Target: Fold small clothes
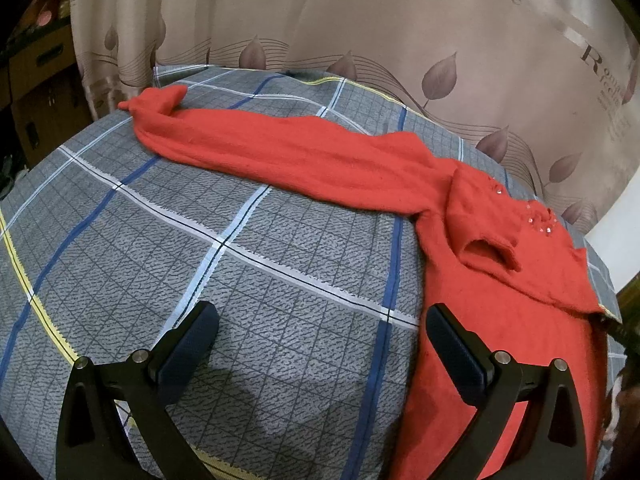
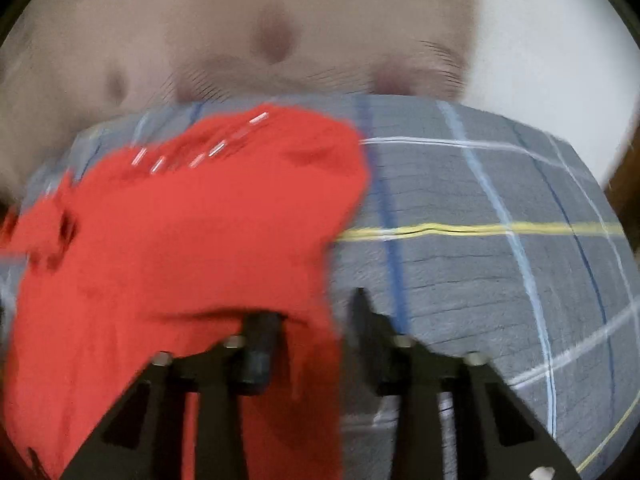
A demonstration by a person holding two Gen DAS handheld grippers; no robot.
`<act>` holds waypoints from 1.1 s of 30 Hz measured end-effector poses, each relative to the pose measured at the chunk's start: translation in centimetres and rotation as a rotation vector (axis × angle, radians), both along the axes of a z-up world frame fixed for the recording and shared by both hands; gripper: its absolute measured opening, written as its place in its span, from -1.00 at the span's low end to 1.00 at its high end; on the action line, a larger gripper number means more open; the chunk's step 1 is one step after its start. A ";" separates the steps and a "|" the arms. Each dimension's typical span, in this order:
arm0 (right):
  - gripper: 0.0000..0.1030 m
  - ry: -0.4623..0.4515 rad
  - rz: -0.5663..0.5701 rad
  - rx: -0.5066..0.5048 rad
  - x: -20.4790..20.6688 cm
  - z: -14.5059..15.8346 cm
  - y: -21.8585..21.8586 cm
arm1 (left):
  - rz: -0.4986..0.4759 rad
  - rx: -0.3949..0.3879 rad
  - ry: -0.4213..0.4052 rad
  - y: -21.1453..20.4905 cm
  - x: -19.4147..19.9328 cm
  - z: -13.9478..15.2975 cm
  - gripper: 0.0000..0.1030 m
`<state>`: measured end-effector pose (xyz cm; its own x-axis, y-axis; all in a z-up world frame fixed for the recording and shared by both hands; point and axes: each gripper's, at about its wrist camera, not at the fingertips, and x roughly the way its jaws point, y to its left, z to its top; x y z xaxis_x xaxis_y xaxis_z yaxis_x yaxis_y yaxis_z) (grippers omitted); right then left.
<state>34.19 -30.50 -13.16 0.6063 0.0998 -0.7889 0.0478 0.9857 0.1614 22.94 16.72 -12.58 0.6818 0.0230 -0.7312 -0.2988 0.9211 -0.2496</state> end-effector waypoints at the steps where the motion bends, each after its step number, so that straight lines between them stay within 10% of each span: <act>1: -0.62 -0.009 -0.061 0.082 -0.4 0.0 -1.7 | 0.000 0.000 0.000 0.0 0.0 0.0 1.00; 6: -0.56 -0.011 -0.161 0.206 -1.8 -0.8 -4.8 | 0.000 -0.001 -0.001 0.0 0.0 0.0 1.00; 16: -0.46 0.005 -0.097 0.066 -3.5 0.5 -2.6 | -0.007 -0.009 -0.010 0.0 0.0 0.0 1.00; 22: -0.34 -0.116 0.131 0.115 -6.1 4.3 1.7 | -0.191 -0.054 -0.180 -2.5 -1.1 2.7 0.99; 28: -0.24 -0.095 0.173 0.016 -4.6 1.7 3.8 | -0.509 0.464 -0.244 -14.5 1.0 5.9 1.00; 33: -0.21 -0.053 0.176 0.048 -4.6 -0.6 3.5 | -0.731 0.676 -0.211 -20.0 5.2 3.0 0.90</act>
